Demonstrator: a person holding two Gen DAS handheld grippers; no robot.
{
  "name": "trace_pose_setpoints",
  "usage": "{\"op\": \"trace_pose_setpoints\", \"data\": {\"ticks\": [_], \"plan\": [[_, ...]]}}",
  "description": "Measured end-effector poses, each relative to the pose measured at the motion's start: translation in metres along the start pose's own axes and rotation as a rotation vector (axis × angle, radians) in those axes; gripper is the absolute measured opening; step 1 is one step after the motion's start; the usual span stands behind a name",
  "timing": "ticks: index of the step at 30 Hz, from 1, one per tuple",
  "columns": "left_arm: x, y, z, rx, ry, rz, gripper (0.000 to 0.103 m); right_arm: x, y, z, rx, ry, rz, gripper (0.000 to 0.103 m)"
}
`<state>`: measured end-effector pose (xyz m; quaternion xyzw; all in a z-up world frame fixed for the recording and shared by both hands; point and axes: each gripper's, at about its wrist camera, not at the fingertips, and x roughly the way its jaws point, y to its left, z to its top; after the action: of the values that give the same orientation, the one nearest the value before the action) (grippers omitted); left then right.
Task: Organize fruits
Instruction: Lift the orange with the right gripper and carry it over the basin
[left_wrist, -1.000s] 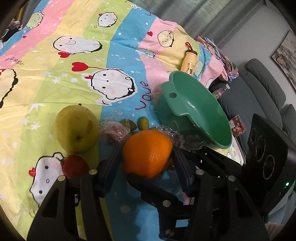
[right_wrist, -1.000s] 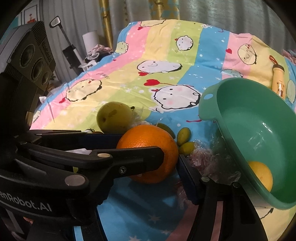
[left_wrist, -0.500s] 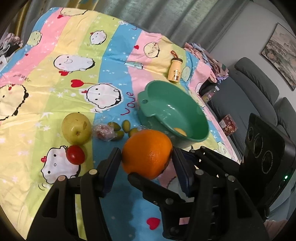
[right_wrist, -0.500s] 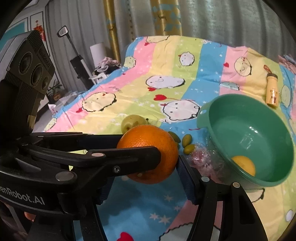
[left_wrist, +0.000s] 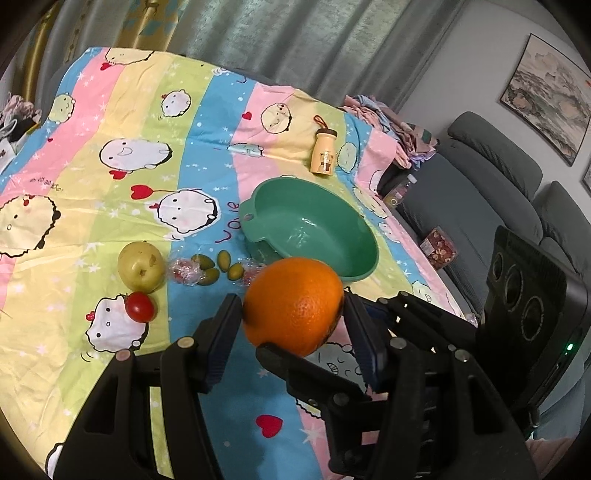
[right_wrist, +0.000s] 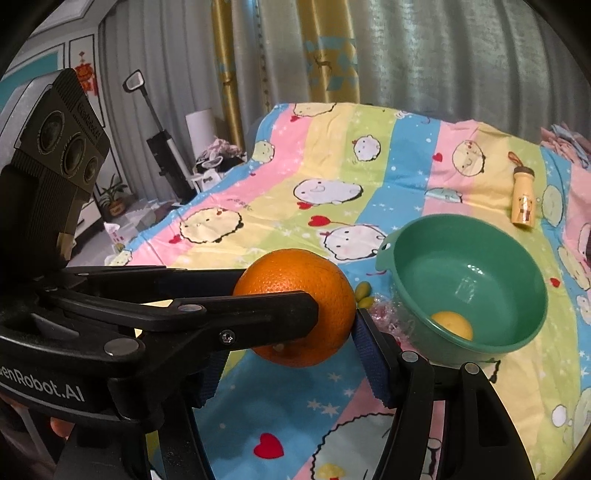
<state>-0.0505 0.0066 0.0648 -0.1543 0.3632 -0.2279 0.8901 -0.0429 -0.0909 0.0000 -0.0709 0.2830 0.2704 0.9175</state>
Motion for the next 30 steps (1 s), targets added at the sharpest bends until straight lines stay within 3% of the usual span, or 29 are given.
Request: {"op": "trace_pose_setpoints", "data": {"ticks": [30], "plan": [[-0.011, -0.052, 0.016, 0.112, -0.039, 0.01, 0.056, -0.042, -0.016, 0.004, 0.016, -0.134, -0.023, 0.066]]}}
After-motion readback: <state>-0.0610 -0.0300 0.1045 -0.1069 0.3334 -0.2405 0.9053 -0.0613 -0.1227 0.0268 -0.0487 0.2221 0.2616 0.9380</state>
